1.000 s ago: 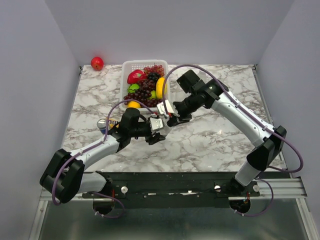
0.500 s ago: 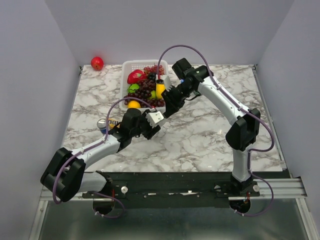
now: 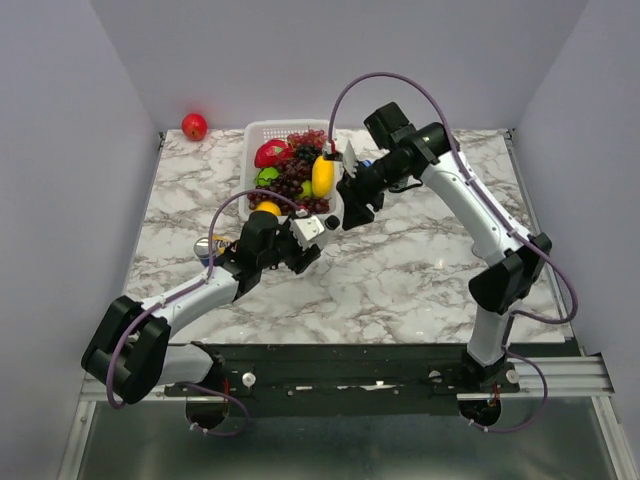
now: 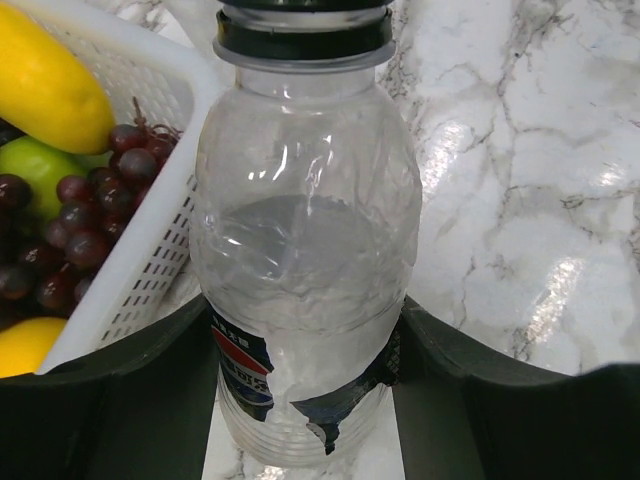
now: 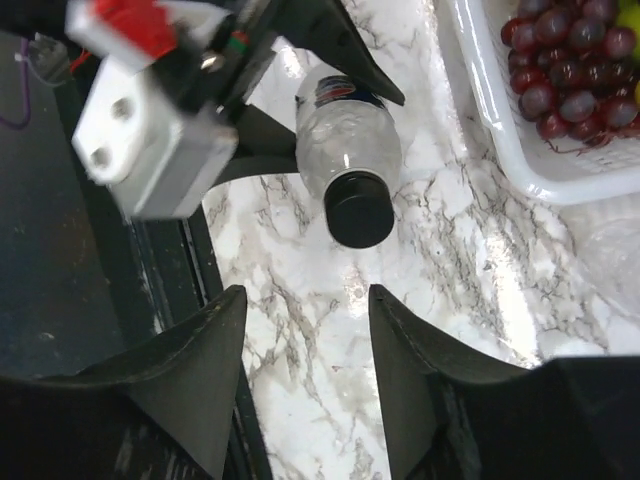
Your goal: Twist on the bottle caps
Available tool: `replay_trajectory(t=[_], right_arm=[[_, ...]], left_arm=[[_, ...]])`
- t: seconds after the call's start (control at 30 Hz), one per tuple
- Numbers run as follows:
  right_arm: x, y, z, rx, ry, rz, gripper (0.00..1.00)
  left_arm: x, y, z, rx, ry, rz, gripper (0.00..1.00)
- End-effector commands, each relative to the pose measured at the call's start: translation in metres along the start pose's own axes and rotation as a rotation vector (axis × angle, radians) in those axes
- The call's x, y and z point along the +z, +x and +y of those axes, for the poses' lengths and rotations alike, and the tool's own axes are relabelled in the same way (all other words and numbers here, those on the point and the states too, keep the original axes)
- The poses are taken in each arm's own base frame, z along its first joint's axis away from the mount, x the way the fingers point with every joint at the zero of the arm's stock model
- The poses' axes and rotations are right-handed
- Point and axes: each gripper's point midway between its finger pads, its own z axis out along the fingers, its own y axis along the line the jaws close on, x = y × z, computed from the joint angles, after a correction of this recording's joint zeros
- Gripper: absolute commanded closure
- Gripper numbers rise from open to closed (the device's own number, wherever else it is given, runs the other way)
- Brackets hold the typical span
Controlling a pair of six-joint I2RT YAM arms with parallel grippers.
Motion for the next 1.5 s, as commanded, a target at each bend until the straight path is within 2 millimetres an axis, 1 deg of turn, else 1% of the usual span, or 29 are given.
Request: replay_trajectory(t=[0.0, 0.03, 0.07, 0.1, 0.13, 0.17, 0.2, 0.23, 0.27, 0.3, 0.37, 0.4, 0.43, 0.57, 0.6, 0.67, 0.7, 0.73, 0.9, 1.13, 1.23, 1.47], right_arm=[[-0.033, 0.002, 0.027, -0.269, -0.011, -0.057, 0.39], [-0.029, 0.01, 0.029, -0.296, -0.024, -0.049, 0.39], [-0.029, 0.013, 0.031, -0.336, -0.027, -0.063, 0.39], [-0.041, -0.003, 0.034, -0.457, 0.018, -0.143, 0.39], [-0.03, 0.011, 0.032, -0.462, 0.015, -0.14, 0.38], [-0.032, 0.006, 0.033, -0.507, 0.038, -0.179, 0.36], [-0.034, -0.011, 0.029, -0.596, 0.08, -0.255, 0.35], [-0.042, -0.015, 0.035, -0.645, 0.102, -0.297, 0.34], [-0.037, -0.012, 0.035, -0.66, 0.097, -0.305, 0.32], [-0.04, -0.022, 0.036, -0.694, 0.109, -0.345, 0.32], [-0.038, -0.027, 0.033, -0.677, 0.106, -0.36, 0.32], [-0.041, -0.034, 0.036, -0.66, 0.097, -0.378, 0.32], [-0.04, -0.036, 0.036, -0.65, 0.087, -0.381, 0.32], [-0.033, -0.037, 0.04, -0.615, 0.029, -0.391, 0.33], [-0.028, -0.033, 0.04, -0.592, 0.005, -0.379, 0.34], [-0.028, -0.033, 0.042, -0.583, -0.012, -0.371, 0.34], [-0.024, -0.028, 0.043, -0.561, -0.04, -0.353, 0.34], [-0.026, -0.029, 0.045, -0.561, -0.048, -0.351, 0.34], [-0.022, -0.018, 0.05, -0.506, -0.101, -0.312, 0.34], [-0.018, -0.006, 0.043, -0.473, -0.077, -0.271, 0.35], [-0.017, -0.006, 0.04, -0.459, -0.076, -0.269, 0.38], [-0.014, -0.007, 0.032, -0.408, -0.085, -0.268, 0.5]], left_arm=[[0.0, -0.016, -0.023, -0.036, 0.167, -0.042, 1.0], [-0.001, -0.021, -0.025, -0.035, 0.194, -0.056, 1.0], [-0.003, -0.023, -0.026, -0.031, 0.216, -0.066, 1.0], [-0.003, -0.026, -0.03, -0.014, 0.249, -0.078, 1.0], [-0.006, -0.032, -0.039, -0.009, 0.315, -0.099, 1.0], [-0.007, -0.035, -0.043, -0.003, 0.346, -0.11, 1.0], [-0.008, -0.036, -0.046, 0.004, 0.373, -0.113, 1.0], [-0.01, -0.038, -0.053, 0.003, 0.42, -0.119, 1.0], [-0.011, -0.043, -0.053, 0.011, 0.434, -0.133, 1.0], [-0.011, -0.044, -0.055, 0.013, 0.445, -0.132, 1.0], [-0.012, -0.049, -0.056, 0.016, 0.462, -0.139, 1.0], [-0.012, -0.049, -0.057, 0.019, 0.467, -0.14, 1.0], [-0.012, -0.048, -0.057, 0.018, 0.473, -0.131, 1.0], [-0.013, -0.053, -0.056, 0.034, 0.479, -0.141, 1.0], [-0.013, -0.054, -0.056, 0.033, 0.477, -0.142, 1.0], [-0.013, -0.058, -0.054, 0.039, 0.467, -0.155, 1.0], [-0.013, -0.059, -0.052, 0.029, 0.455, -0.154, 1.0], [-0.012, -0.064, -0.05, 0.035, 0.446, -0.169, 1.0], [-0.011, -0.07, -0.046, 0.019, 0.425, -0.189, 1.0], [-0.01, -0.073, -0.038, 0.007, 0.403, -0.2, 1.0], [-0.01, -0.074, -0.037, 0.006, 0.404, -0.203, 1.0], [-0.008, -0.078, -0.034, -0.008, 0.396, -0.215, 1.0]])
